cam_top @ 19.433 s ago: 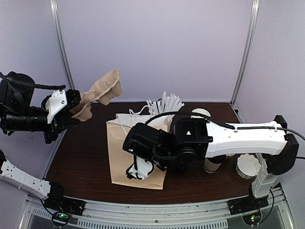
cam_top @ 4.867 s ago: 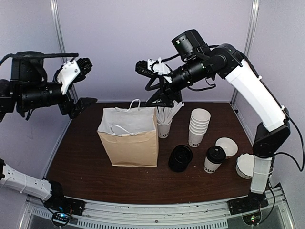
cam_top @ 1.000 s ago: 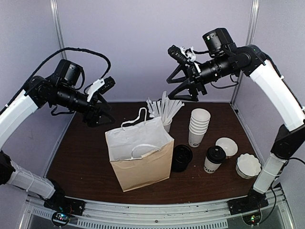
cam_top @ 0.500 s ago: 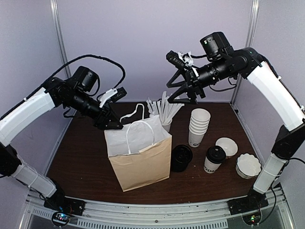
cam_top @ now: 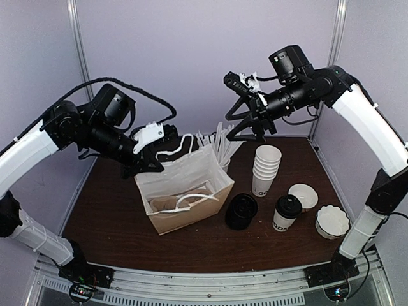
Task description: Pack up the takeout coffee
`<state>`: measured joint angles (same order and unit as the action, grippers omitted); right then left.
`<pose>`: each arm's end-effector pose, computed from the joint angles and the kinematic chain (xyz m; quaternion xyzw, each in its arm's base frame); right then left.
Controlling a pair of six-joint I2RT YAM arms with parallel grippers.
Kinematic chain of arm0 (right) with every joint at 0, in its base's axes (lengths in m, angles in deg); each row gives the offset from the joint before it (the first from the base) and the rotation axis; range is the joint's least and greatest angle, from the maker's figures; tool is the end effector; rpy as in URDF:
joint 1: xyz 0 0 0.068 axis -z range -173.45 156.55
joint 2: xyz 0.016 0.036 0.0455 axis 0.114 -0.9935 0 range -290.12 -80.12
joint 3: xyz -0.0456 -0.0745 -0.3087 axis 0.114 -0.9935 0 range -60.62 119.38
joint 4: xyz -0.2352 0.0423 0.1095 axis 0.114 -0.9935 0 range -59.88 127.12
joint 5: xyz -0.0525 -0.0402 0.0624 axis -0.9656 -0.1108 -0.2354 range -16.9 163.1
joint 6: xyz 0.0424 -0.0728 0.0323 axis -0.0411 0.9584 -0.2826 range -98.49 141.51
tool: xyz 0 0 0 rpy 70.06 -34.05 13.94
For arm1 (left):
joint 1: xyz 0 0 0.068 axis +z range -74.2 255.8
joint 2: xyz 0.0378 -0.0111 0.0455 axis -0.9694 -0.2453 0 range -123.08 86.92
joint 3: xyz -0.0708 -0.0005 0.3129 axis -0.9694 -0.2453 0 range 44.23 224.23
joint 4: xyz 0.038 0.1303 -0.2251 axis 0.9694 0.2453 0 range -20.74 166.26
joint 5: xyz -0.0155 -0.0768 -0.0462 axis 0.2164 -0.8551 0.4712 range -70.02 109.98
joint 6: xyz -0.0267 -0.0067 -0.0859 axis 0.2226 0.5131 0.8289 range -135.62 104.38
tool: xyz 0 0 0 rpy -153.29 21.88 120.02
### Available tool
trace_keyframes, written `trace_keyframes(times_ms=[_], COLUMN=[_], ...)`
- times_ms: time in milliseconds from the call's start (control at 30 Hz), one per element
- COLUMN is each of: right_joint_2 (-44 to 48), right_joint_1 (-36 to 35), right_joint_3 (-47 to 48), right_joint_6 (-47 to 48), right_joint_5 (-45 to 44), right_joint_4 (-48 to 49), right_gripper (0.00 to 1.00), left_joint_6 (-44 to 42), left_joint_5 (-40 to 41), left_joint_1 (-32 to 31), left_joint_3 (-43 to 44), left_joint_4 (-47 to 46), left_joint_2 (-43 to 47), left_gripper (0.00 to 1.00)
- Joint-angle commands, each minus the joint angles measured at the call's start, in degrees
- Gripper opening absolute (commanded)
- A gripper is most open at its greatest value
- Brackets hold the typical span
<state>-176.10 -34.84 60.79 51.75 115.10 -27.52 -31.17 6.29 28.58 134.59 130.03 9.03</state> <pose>0.2294 0.2740 0.5005 -0.6181 0.5940 0.3611 0.3670 0.1785 -0.2208 0.4180 0.5195 0.7700 -0.2036 0.3096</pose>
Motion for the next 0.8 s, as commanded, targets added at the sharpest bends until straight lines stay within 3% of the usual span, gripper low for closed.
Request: trace_keyframes(times_ms=[0,200,600,767], right_joint_2=[1.32,2.20,7.99,9.33], right_joint_1=[0.30,0.77,1.57,1.66], right_joint_3=[-0.97,-3.46,-16.56,-20.04], right_joint_6=[0.67,1.41,6.70,6.94], right_joint_5=[-1.52,-3.25,-11.11,-11.28], right_joint_4=[0.75,0.88,-2.33,-2.26], right_gripper=[0.80,0.80,0.80,0.80], left_joint_6=[-7.00,-6.18,7.81,14.09], left_joint_5=[21.50,35.98,58.92,60.50], left_joint_1=[-10.26,-20.33,-44.94,-50.07], left_joint_3=[-2.49,-9.35,-9.43,-6.81], left_joint_4=[3.82,1.23,5.26,9.45], left_joint_2=[1.43,3.34,-0.51,-4.10], left_gripper=[0.00,0.00,0.00,0.00])
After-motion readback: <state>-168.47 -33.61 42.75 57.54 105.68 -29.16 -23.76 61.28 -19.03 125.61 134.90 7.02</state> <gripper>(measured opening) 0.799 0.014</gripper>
